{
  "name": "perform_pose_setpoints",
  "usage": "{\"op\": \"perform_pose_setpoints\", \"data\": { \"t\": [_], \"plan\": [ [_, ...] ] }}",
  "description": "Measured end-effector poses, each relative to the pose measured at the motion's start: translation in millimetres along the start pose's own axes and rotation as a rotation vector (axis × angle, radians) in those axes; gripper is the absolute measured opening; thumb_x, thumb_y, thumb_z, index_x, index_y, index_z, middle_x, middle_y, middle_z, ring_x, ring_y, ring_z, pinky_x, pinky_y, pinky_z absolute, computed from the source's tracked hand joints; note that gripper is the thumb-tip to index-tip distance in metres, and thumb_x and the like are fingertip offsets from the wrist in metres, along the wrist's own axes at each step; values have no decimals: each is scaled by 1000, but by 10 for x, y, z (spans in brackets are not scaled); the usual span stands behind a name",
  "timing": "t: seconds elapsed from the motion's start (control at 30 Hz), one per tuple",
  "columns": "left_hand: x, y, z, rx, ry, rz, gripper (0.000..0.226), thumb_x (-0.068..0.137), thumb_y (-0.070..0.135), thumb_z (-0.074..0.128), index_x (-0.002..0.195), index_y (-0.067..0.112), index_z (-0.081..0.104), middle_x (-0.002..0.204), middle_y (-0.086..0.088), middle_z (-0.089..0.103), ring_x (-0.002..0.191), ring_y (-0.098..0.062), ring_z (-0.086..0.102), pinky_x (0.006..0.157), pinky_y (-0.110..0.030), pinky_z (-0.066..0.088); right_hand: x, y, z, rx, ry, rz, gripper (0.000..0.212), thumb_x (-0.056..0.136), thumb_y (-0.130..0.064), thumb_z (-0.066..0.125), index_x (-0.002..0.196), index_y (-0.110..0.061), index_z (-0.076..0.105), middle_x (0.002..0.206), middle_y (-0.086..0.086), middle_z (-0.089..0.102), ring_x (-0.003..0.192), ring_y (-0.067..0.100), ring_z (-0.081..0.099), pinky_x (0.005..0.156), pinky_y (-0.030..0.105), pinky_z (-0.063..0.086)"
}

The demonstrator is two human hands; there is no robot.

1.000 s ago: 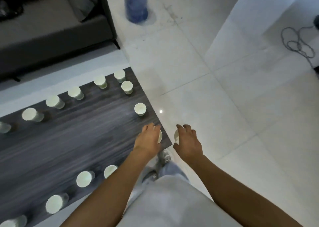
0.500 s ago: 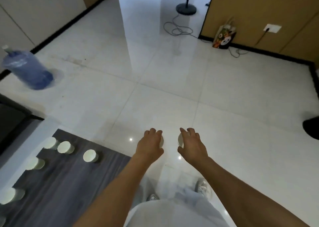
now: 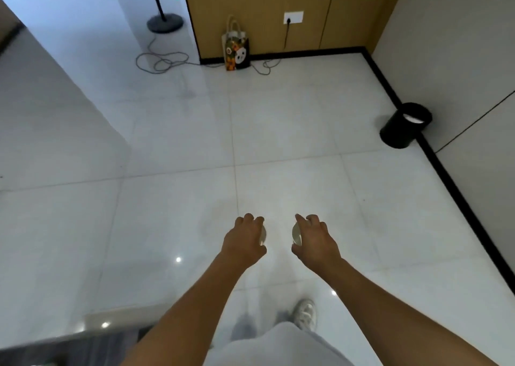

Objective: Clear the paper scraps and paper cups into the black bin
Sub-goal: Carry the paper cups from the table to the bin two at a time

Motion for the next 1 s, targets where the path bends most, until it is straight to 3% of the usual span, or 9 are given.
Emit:
{"op": "perform_pose_setpoints", "data": {
  "t": [0.4,0.53,1.0],
  "plan": [
    [1738,2276,-29,87,-73,192,57,82,25,65,134,18,43,130,-2,43,122,-22,40,84,-35,48,819,2210,-1252,123,91,219,74,89,-32,62,150,-22,22,145,3,27,129,23,34,85,33,48],
    [2387,2864,-72,127,-92,277,66,83,24,62,142,19,34,137,-2,40,126,-21,36,88,-36,48,1179,2752,-1589,165,116,293,74,90,-32,61,150,-21,21,145,4,28,130,24,33,90,35,48],
    [4916,4894,-588,231,-183,533,67,85,29,61,144,18,31,140,-1,36,129,-22,32,89,-40,48,2841,4384,-3109,273,238,535,74,90,-32,62,151,-21,22,141,4,34,124,22,40,91,31,48]
  ]
}}
Point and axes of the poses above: each hand's wrist, its own x-axis towards the middle knuckle, its own z-axis out of the palm, y = z × x, the point moved 6 cm from there along x, towards the middle knuckle
